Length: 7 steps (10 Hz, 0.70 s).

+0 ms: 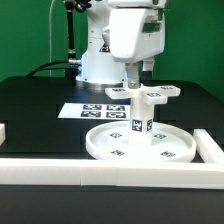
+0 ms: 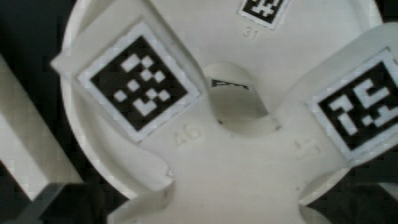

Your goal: Assemble round table

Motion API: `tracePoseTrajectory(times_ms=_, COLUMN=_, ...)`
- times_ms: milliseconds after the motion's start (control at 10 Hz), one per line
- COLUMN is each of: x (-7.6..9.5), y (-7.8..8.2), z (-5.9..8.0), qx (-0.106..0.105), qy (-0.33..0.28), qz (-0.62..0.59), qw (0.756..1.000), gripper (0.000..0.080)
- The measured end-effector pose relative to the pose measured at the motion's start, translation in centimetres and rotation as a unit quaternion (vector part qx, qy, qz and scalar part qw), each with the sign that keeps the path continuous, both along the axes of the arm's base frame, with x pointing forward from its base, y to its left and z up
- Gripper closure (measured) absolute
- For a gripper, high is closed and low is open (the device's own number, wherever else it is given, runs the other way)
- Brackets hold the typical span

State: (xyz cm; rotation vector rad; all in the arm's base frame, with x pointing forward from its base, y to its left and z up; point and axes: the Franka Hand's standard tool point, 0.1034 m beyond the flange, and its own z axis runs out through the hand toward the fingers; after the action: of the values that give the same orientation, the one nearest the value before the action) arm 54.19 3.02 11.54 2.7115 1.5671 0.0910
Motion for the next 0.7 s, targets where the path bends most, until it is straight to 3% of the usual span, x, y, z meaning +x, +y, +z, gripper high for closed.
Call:
tracePoseTrajectory(times_ms=400, x=-0.23, y=1.02, z=-0.32, qx=0.003, qy=0.005, qz=-0.042, qw=0.999, gripper=0.0151)
tracePoseTrajectory(times_ms=700, x=-0.37, y=0.37, z=-0.66, qx=0.002, qy=0.008, qz=-0.027, qw=1.0, gripper=0.0151)
